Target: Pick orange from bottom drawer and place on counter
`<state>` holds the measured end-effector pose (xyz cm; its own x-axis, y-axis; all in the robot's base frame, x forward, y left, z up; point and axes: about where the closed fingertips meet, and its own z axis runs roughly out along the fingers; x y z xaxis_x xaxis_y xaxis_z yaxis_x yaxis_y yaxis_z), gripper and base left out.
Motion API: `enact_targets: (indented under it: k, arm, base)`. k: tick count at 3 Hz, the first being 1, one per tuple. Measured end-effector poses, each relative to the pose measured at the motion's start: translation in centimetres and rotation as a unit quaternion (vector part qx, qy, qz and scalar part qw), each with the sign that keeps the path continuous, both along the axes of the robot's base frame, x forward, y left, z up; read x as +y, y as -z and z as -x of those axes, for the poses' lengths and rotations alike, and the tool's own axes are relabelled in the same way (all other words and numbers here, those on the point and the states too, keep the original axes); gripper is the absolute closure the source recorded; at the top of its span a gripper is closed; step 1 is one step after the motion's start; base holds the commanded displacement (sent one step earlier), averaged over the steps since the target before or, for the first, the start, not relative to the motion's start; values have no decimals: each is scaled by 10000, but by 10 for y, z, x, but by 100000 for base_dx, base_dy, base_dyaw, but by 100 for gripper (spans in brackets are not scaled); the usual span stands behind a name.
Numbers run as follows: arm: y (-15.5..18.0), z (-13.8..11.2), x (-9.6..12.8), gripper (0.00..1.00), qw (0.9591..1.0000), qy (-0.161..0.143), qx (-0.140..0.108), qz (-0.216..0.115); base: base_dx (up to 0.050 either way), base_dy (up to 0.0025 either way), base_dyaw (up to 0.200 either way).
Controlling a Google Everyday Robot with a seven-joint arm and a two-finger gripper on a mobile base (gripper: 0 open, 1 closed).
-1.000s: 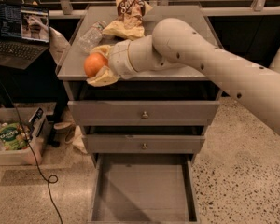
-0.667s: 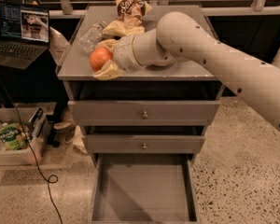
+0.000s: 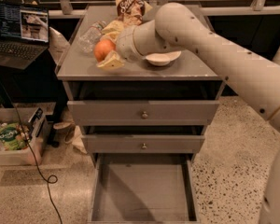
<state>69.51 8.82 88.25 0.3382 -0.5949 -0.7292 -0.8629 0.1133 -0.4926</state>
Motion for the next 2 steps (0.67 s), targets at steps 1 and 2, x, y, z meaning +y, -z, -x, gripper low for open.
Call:
enact_targets:
  k: [1, 2]
  arm:
    - [0, -27, 0, 100, 9998, -28, 130, 178]
    - [-1, -50, -2, 100, 9994, -2, 231, 269]
  base:
    - [0, 0, 0]
    - [0, 0, 0]
